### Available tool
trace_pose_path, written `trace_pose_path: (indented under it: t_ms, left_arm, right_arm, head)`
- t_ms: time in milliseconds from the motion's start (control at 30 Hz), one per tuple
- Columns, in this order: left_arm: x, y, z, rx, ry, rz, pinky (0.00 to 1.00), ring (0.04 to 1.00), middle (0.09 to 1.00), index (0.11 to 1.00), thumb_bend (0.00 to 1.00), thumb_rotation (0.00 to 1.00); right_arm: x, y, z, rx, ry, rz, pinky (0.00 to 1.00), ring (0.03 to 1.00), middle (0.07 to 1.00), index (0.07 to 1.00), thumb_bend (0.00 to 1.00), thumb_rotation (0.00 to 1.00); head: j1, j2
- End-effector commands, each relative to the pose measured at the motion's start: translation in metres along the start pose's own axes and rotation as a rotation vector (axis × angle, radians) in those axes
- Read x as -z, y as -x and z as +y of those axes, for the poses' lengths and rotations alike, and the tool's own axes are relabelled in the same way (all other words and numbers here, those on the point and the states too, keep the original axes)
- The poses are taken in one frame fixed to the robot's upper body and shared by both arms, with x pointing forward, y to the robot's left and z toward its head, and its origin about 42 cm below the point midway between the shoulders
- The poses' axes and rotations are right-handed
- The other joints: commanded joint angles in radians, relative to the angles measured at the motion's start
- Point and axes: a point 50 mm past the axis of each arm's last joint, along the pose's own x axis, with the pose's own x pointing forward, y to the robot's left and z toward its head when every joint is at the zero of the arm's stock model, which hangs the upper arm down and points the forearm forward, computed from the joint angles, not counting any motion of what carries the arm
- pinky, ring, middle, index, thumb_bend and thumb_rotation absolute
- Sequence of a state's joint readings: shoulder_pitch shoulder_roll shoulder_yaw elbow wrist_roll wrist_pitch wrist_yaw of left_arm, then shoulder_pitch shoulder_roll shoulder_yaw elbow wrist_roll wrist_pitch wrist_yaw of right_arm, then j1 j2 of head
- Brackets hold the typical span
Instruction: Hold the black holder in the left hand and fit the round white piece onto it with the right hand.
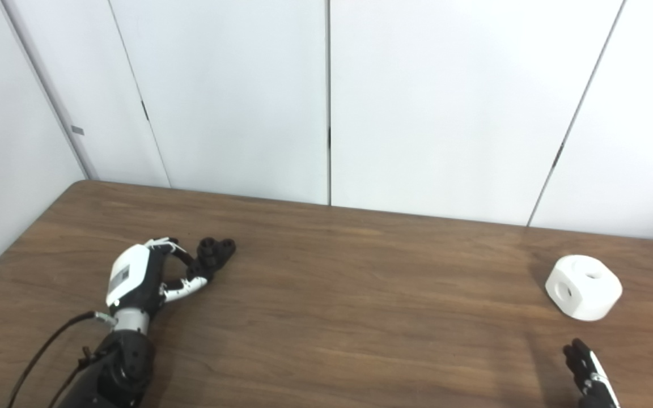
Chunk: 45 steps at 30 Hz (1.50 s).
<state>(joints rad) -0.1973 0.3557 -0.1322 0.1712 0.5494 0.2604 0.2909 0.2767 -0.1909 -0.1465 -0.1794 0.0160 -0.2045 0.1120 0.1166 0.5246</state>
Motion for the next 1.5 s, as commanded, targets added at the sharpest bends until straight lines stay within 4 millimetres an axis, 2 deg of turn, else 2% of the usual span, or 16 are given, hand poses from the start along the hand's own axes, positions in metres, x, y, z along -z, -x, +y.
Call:
trace_pose_path:
  t_ms: [0, 233, 400, 600, 900, 1467]
  left_arm:
    - [-0.011, 0.011, -0.01, 0.077, -0.016, -0.078, 0.96, 0.917, 0.84, 0.49, 0.51, 0.05]
    - [-0.024, 0.041, -0.024, 0.188, -0.035, -0.185, 0.93, 0.912, 0.84, 0.491, 0.51, 0.05]
    - [-0.04, 0.071, -0.038, 0.28, -0.042, -0.28, 0.9, 0.916, 0.843, 0.49, 0.51, 0.05]
    - [-0.05, 0.095, -0.053, 0.367, -0.074, -0.375, 0.94, 0.924, 0.847, 0.49, 0.51, 0.04]
    - [-0.065, 0.123, -0.054, 0.469, -0.067, -0.459, 0.95, 0.931, 0.854, 0.49, 0.51, 0.04]
    - [-0.062, 0.159, -0.055, 0.621, -0.102, -0.632, 0.92, 0.906, 0.841, 0.488, 0.52, 0.05]
  right_arm:
    - [0.023, 0.022, 0.015, 0.01, -0.04, 0.11, 1.0, 0.96, 0.945, 0.955, 0.49, 1.0]
    - [0.02, 0.021, 0.018, 0.012, -0.015, 0.106, 1.0, 0.949, 0.938, 0.953, 0.49, 1.0]
    - [0.017, 0.02, 0.022, 0.017, -0.016, 0.093, 1.0, 0.943, 0.932, 0.945, 0.48, 1.0]
    - [0.009, 0.022, 0.025, 0.013, -0.012, 0.085, 1.0, 0.934, 0.929, 0.941, 0.49, 1.0]
    - [-0.002, 0.022, 0.034, 0.004, -0.013, 0.083, 1.0, 0.936, 0.933, 0.943, 0.46, 1.0]
    - [-0.022, 0.015, 0.046, 0.017, -0.007, 0.097, 0.95, 0.921, 0.926, 0.937, 0.53, 1.0]
  head:
    - [-0.009, 0.009]
    - [-0.034, 0.037]
    - [-0.057, 0.061]
    - [-0.098, 0.095]
    - [-0.165, 0.157]
    - [-0.238, 0.27]
